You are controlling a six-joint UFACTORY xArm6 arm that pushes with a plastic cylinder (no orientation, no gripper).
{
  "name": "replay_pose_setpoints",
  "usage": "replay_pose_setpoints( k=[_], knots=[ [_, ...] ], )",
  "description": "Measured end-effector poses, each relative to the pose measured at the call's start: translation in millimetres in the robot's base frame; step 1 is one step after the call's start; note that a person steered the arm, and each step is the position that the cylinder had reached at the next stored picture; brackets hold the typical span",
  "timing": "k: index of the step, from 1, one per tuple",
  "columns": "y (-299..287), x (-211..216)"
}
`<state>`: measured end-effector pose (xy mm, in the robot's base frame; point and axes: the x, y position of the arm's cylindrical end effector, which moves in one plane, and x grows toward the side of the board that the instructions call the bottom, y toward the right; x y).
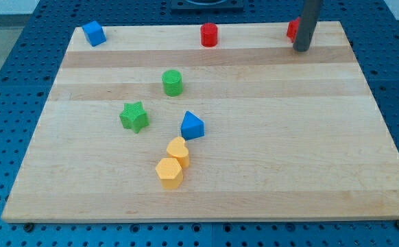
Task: Move the green star at the center left of the board
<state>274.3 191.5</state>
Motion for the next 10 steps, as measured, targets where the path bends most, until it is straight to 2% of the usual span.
replay_pose_setpoints(
  k=[1,2,3,5,7,9,10],
  knots=[
    [0.0,0.0],
    [-0.5,25.7],
    [-32.4,90.8],
    [-91.0,182.1],
    [-172.0,163.8],
    [-295.8,188.9],
    [-337.0,193.4]
  ],
)
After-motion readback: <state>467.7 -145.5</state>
